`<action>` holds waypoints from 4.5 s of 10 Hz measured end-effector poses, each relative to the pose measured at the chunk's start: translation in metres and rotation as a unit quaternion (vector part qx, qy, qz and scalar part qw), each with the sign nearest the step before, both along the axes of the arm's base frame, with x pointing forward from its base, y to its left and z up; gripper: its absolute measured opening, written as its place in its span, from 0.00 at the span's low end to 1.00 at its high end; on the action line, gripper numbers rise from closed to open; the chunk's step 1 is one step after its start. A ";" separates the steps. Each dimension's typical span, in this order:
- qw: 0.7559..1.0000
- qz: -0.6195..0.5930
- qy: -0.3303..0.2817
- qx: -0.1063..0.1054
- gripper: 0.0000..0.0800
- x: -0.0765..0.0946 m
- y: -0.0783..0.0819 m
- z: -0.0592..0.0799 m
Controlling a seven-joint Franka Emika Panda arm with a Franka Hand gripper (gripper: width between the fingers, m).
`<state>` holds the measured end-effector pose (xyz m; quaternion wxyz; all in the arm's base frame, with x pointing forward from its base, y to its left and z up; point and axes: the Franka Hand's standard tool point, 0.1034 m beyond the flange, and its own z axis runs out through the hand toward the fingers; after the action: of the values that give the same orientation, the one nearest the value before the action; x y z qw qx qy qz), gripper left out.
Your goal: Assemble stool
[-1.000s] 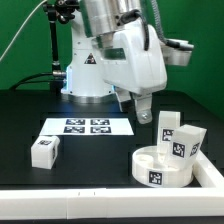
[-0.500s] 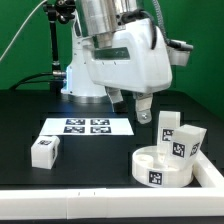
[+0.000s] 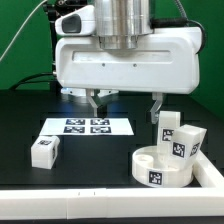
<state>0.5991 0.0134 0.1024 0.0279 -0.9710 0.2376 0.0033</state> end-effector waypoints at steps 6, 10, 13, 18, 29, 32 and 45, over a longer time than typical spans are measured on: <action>0.985 0.170 -0.010 -0.010 0.81 -0.005 -0.026 -0.011; 0.987 0.159 -0.009 -0.022 0.81 -0.024 -0.094 -0.024; 0.987 0.160 -0.013 -0.023 0.81 -0.021 -0.105 -0.022; 0.991 0.135 0.003 -0.018 0.81 -0.040 -0.126 -0.042; 0.973 0.121 0.182 0.077 0.81 -0.067 -0.123 -0.065; 0.945 0.103 0.292 0.103 0.81 -0.076 -0.133 -0.068; 0.908 0.095 0.386 0.132 0.79 -0.079 -0.133 -0.097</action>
Offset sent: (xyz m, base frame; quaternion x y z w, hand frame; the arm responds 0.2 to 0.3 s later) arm 0.0000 0.0000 0.0000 0.0000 0.0000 -0.1938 0.9810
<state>0.5204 -0.1197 0.0054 0.0615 -0.8995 0.1339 0.4113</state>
